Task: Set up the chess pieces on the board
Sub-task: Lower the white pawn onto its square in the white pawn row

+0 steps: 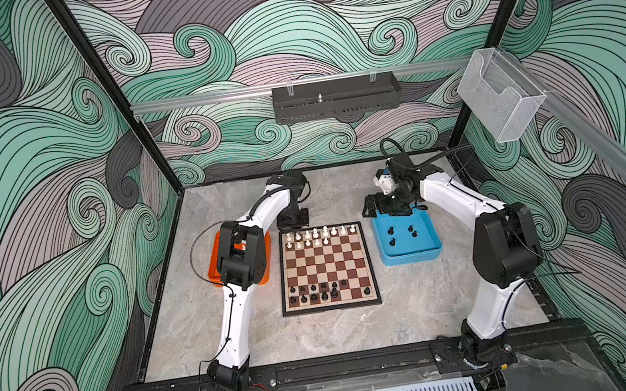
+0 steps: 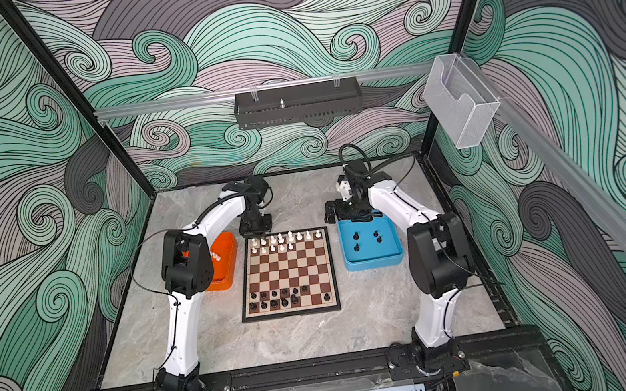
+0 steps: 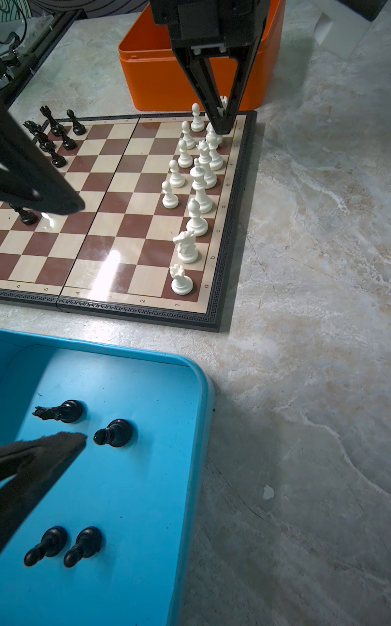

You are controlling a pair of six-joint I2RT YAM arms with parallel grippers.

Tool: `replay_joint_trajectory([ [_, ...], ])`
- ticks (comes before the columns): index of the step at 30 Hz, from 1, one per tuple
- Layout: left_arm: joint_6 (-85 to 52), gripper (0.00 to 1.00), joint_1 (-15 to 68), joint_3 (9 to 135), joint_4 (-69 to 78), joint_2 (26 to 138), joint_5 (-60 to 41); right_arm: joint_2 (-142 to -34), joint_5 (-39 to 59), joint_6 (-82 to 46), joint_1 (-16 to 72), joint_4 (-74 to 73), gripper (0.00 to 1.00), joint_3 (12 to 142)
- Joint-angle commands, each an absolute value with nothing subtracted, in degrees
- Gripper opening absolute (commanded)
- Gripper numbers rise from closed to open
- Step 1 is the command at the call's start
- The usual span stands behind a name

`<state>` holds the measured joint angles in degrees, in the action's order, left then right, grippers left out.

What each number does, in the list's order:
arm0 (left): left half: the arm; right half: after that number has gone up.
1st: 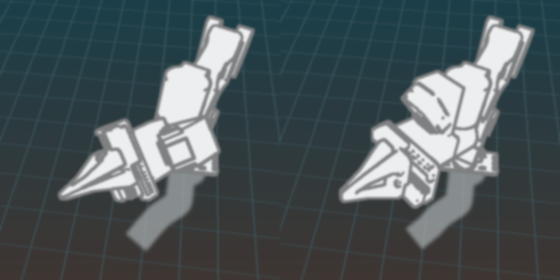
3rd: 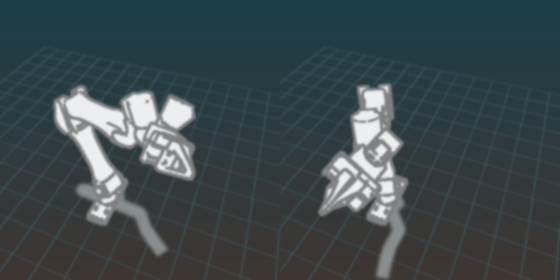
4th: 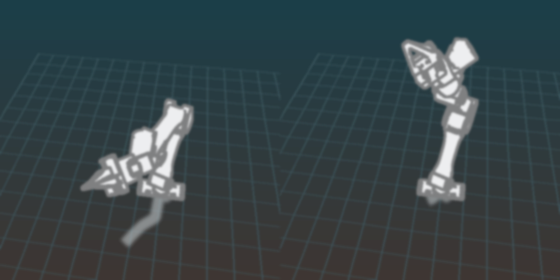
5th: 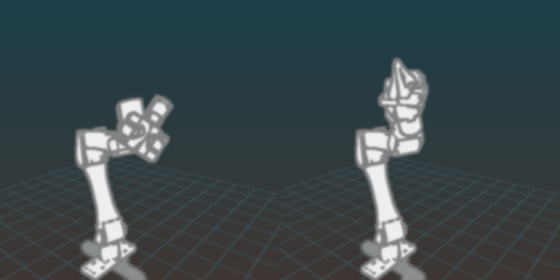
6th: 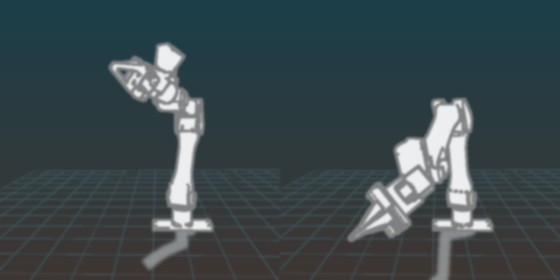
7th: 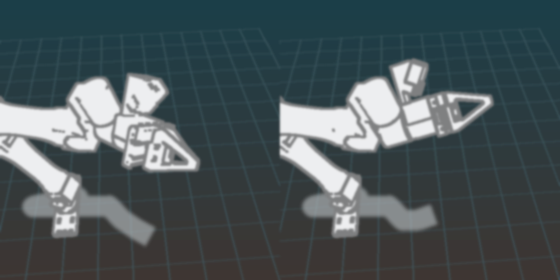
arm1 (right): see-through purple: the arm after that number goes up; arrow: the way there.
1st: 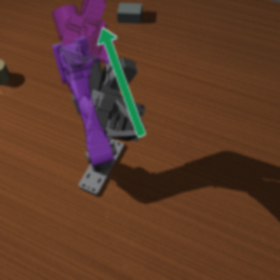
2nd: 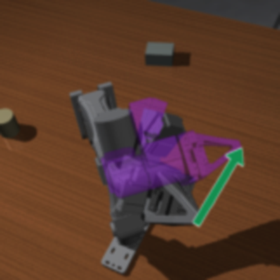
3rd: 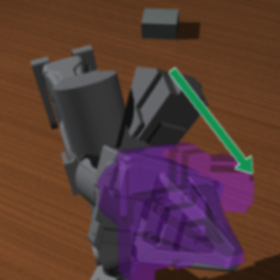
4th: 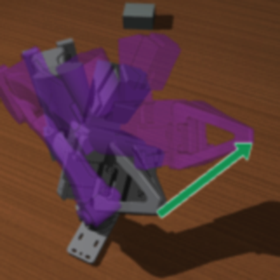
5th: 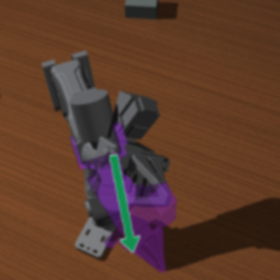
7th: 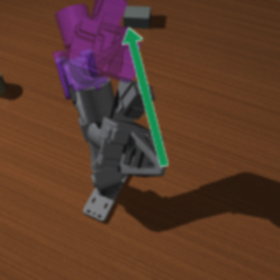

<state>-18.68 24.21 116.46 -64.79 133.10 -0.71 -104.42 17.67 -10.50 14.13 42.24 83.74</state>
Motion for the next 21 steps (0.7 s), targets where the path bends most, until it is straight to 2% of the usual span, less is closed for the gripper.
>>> replay_joint_trajectory([
  [1, -19.6, 0.0, 24.8, 118.5, -65.2, 134.3, -1.5, -103.3, 18.1, -10.0, 13.7, 42.2, 1.0, 83.3],
  [8, -19.6, 0.0, 24.8, 118.4, -65.4, 134.5, -1.5, -103.4, 18.1, -10.0, 13.6, 42.3, 1.0, 83.3],
  [16, -19.5, 0.17, 24.8, 118.2, -65.1, 134.3, -1.7, -103.5, 18.2, -10.0, 13.5, 42.3, 1.0, 83.3],
  [21, -19.6, 0.18, 24.8, 118.3, -64.9, 134.1, -1.6, -103.6, 18.2, -10.0, 13.5, 42.2, 1.0, 83.3],
])
